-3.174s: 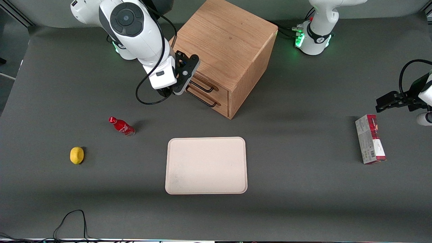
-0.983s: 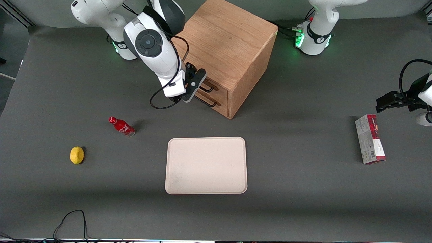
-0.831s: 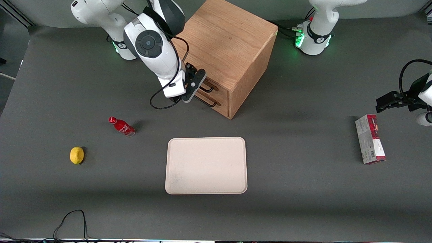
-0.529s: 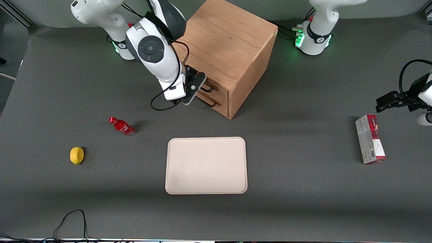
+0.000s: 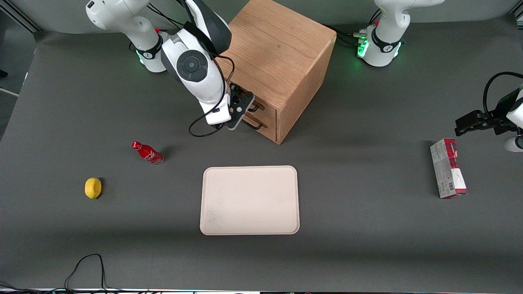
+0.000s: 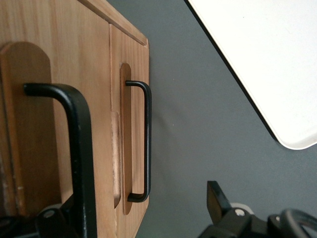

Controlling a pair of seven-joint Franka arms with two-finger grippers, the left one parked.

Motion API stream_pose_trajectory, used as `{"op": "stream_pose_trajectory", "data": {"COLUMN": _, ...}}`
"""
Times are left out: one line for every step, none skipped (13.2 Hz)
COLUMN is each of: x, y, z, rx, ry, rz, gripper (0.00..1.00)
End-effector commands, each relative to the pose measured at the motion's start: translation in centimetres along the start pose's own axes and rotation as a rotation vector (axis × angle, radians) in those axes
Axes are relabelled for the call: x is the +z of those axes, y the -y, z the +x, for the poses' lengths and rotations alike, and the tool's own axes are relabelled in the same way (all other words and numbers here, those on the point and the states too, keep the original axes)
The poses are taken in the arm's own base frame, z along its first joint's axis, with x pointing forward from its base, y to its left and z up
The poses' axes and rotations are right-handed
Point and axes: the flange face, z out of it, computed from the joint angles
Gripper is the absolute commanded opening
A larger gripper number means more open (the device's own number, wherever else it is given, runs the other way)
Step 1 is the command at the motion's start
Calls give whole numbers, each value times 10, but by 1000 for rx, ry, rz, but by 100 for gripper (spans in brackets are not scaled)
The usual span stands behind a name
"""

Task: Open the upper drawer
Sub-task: 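Pull the upper drawer handle outward with the right gripper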

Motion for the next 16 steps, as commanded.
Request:
{"op": "stream_pose_trajectory", "data": {"x": -2, "y": 2, "z": 2, "rx": -1, "ry": -20, "rz": 6, "gripper": 100}}
{"op": "stream_pose_trajectory", "data": {"x": -4, "y": 2, "z": 2, "rx": -2, "ry": -24, "rz": 2, "gripper": 100}}
{"op": "stream_pose_trajectory", "data": {"x": -5, "y": 0, "z": 2, "rx": -1, "ry": -24, "rz": -3, "gripper": 100}}
{"op": "stream_pose_trajectory", "data": {"x": -6, "y": -3, "z": 2, "rx": -1, "ry": -27, "rz": -6, "gripper": 100}}
{"op": "stream_pose_trajectory", "data": {"x": -9, "y": -14, "z": -1, "rx": 14, "ry": -28, "rz": -17, "gripper": 100}}
{"op": "stream_pose_trajectory", "data": {"x": -12, "y": -26, "z": -4, "rx": 25, "ry": -30, "rz": -35, "gripper": 100}}
{"op": "stream_pose_trajectory", "data": {"x": -13, "y": -28, "z": -3, "rx": 22, "ry": -29, "rz": -41, "gripper": 100}}
{"op": "stream_pose_trajectory", "data": {"x": -14, "y": -30, "z": -2, "rx": 24, "ry": -33, "rz": -45, "gripper": 100}}
{"op": "stream_pose_trajectory", "data": {"x": -16, "y": -36, "z": -2, "rx": 34, "ry": -36, "rz": -48, "gripper": 100}}
{"op": "stream_pose_trajectory", "data": {"x": -18, "y": -39, "z": -2, "rx": 38, "ry": -45, "rz": -52, "gripper": 100}}
{"op": "stream_pose_trajectory", "data": {"x": -19, "y": -46, "z": -3, "rx": 41, "ry": -51, "rz": -58, "gripper": 100}}
{"op": "stream_pose_trajectory", "data": {"x": -18, "y": -54, "z": -4, "rx": 31, "ry": -50, "rz": -63, "gripper": 100}}
{"op": "stream_pose_trajectory", "data": {"x": -21, "y": -63, "z": -6, "rx": 41, "ry": -55, "rz": -69, "gripper": 100}}
{"op": "stream_pose_trajectory", "data": {"x": -23, "y": -67, "z": -6, "rx": 42, "ry": -58, "rz": -72, "gripper": 100}}
{"op": "stream_pose_trajectory", "data": {"x": -20, "y": -72, "z": -5, "rx": 46, "ry": -54, "rz": -74, "gripper": 100}}
{"op": "stream_pose_trajectory", "data": {"x": -21, "y": -81, "z": -4, "rx": 59, "ry": -56, "rz": -84, "gripper": 100}}
